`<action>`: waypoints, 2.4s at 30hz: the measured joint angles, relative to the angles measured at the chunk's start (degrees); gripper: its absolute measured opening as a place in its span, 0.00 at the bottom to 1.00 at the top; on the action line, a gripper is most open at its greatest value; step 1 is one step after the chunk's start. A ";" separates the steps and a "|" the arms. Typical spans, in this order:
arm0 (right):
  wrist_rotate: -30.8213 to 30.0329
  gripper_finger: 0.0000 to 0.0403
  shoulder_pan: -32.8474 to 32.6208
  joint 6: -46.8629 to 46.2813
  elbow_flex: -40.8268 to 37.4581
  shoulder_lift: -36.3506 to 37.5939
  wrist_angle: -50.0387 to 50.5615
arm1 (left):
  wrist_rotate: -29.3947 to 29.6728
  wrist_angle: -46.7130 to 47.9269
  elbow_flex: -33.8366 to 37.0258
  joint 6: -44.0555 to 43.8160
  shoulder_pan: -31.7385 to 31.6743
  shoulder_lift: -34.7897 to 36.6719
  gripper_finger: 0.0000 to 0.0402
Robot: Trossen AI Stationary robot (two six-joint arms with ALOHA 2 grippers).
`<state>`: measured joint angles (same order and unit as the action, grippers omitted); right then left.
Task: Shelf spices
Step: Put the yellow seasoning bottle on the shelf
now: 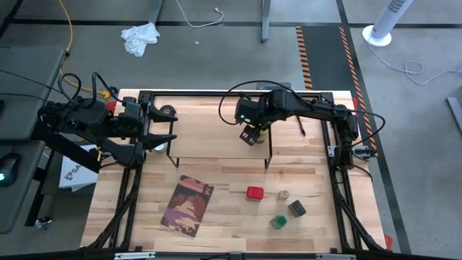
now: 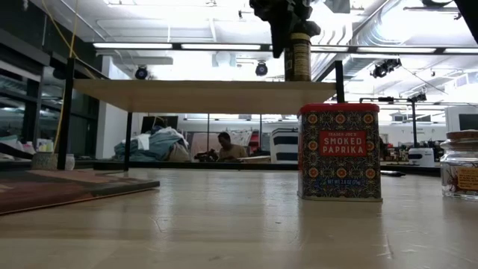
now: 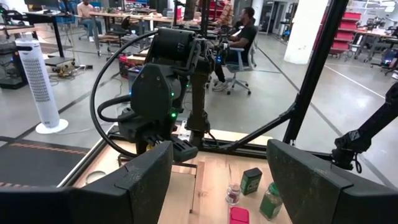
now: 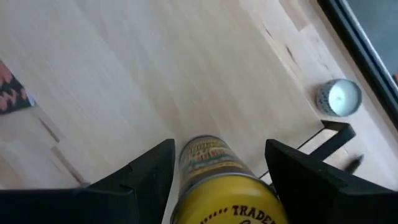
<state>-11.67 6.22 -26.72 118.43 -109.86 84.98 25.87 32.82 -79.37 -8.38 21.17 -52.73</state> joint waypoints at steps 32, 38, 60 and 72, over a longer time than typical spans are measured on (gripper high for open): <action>-4.74 0.60 -18.78 -13.78 0.22 19.46 -6.97 | 8.58 -0.09 0.00 4.87 -0.18 -1.99 0.64; -6.32 0.53 -28.69 -23.60 -0.01 18.29 0.64 | 9.87 -0.11 0.00 5.99 -0.24 -1.99 0.64; 6.19 0.38 -49.57 -70.60 -34.46 17.14 -12.97 | 15.76 -0.08 0.00 4.40 -2.51 -5.35 0.64; 2.09 0.39 -49.22 -67.21 -34.93 17.16 -4.51 | 17.10 1.97 0.00 -7.25 -5.69 -11.28 0.64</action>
<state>-9.59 -43.00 -93.93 83.50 -92.71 80.47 42.97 34.79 -79.37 -15.63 15.48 -64.01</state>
